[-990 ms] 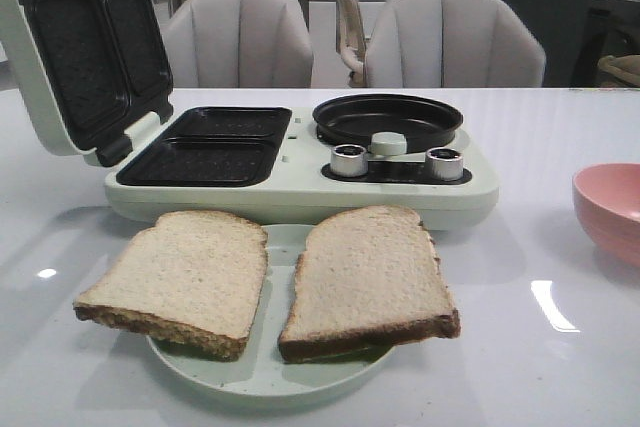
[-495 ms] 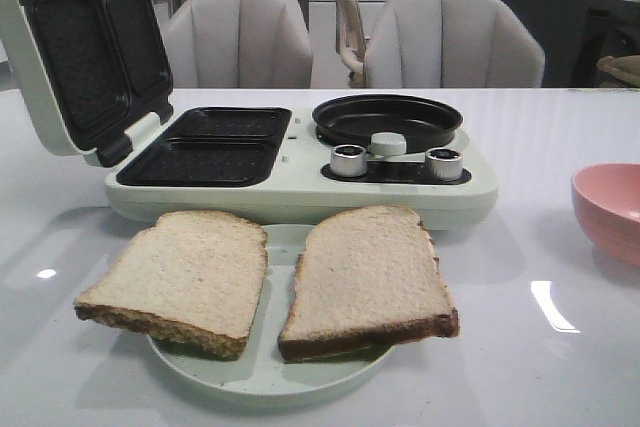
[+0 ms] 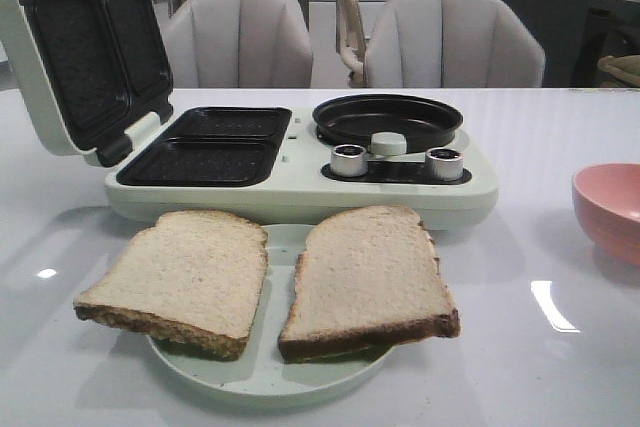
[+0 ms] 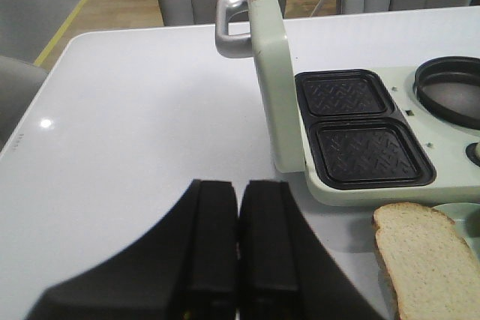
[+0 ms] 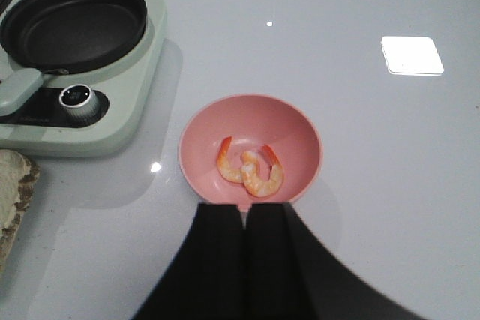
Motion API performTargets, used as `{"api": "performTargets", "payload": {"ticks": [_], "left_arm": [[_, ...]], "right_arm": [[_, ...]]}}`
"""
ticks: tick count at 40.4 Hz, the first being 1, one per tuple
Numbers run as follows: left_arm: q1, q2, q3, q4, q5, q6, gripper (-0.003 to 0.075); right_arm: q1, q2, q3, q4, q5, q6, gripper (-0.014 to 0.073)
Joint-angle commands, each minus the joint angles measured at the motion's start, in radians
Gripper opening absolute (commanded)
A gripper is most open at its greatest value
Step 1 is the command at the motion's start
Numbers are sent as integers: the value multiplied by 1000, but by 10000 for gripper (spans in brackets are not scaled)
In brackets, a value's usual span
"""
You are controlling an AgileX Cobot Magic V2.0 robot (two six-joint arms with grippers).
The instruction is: Make breakfast with bread and shrimp
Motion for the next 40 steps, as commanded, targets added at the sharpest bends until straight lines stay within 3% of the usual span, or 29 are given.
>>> {"api": "performTargets", "payload": {"ticks": [1, 7, 10, 14, 22, 29, 40], "left_arm": [[-7, 20, -32, -7, -79, -9, 179], [-7, 27, -32, -7, -95, -9, 513], [-7, 27, -32, -7, -97, -9, 596], [-7, 28, -32, 5, -97, -7, 604], [-62, 72, -32, 4, -87, 130, 603], [-240, 129, -32, 59, -59, 327, 603], [-556, 215, 89, 452, -54, 340, 603]], "right_arm": [[-4, 14, -29, 4, -60, -8, 142], [-4, 14, -29, 4, -60, -8, 435], [-4, 14, -29, 4, -58, -8, 514], [-4, 14, -29, 4, -55, -8, 527], [-4, 14, -29, 4, -55, -8, 527], [-4, 14, -29, 4, -55, -8, 527], [-4, 14, -29, 4, -55, -8, 527]]}}
